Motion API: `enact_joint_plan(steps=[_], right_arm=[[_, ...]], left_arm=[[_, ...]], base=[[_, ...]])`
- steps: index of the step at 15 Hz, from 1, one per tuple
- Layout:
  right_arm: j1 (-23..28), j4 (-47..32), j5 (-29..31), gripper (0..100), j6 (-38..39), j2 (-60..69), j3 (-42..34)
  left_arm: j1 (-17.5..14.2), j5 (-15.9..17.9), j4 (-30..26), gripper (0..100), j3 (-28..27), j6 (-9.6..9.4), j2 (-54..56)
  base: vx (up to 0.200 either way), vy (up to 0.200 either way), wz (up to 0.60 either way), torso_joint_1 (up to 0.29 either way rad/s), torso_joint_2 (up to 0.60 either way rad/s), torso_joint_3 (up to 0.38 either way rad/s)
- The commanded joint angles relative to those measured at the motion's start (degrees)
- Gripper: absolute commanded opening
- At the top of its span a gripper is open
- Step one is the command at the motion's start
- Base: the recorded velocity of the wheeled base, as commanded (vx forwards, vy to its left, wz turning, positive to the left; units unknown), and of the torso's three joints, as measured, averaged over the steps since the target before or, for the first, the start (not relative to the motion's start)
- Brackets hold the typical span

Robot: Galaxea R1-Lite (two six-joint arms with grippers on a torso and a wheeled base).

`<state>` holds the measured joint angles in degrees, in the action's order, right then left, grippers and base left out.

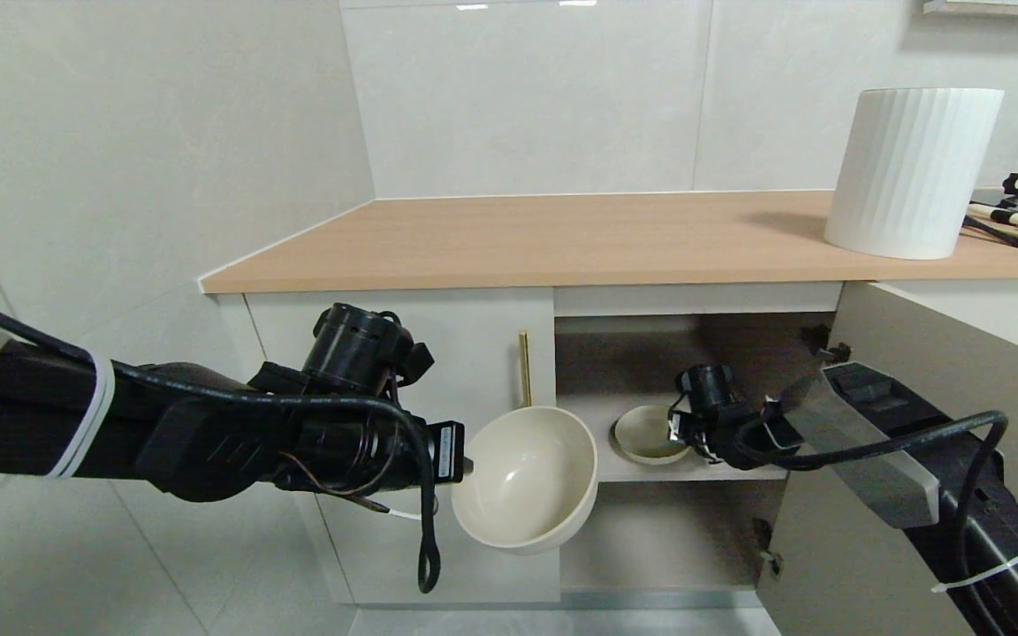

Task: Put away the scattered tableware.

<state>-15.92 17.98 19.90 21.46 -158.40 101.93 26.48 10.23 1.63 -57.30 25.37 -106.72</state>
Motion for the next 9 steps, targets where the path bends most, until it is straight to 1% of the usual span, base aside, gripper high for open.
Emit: enact_joint_plan(steps=[1, 3, 6, 7, 9], right_arm=[[0.01, -0.05, 0.06, 0, -0.01, -1.12, 1.26], [0.1, -1.72, 1.11, 0, -0.01, -1.64, 3.1], [0.28, -1.99, 1.64, 0, -0.01, -2.61, 5.13], [0.36, -1.99, 1.64, 100, -0.01, -2.61, 5.3], [0.36, -1.9, 1.64, 100, 1.04, -2.17, 5.56]], left_arm=[[-0.02, -0.03, 0.04, 0, -0.01, 0.03, 0.02], [-0.02, -0.03, 0.04, 0, -0.01, 0.03, -0.07], [-0.02, -0.03, 0.04, 0, -0.01, 0.03, -0.07], [-0.02, -0.03, 0.04, 0, -0.01, 0.03, -0.07], [-0.02, -0.03, 0.04, 0, -0.1, 0.03, -0.25]], base=[[0.0, 0.0, 0.0, 0.0, 0.0, 0.0], [0.0, 0.0, 0.0, 0.0, 0.0, 0.0], [0.0, 0.0, 0.0, 0.0, 0.0, 0.0], [0.0, 0.0, 0.0, 0.0, 0.0, 0.0], [0.0, 0.0, 0.0, 0.0, 0.0, 0.0]])
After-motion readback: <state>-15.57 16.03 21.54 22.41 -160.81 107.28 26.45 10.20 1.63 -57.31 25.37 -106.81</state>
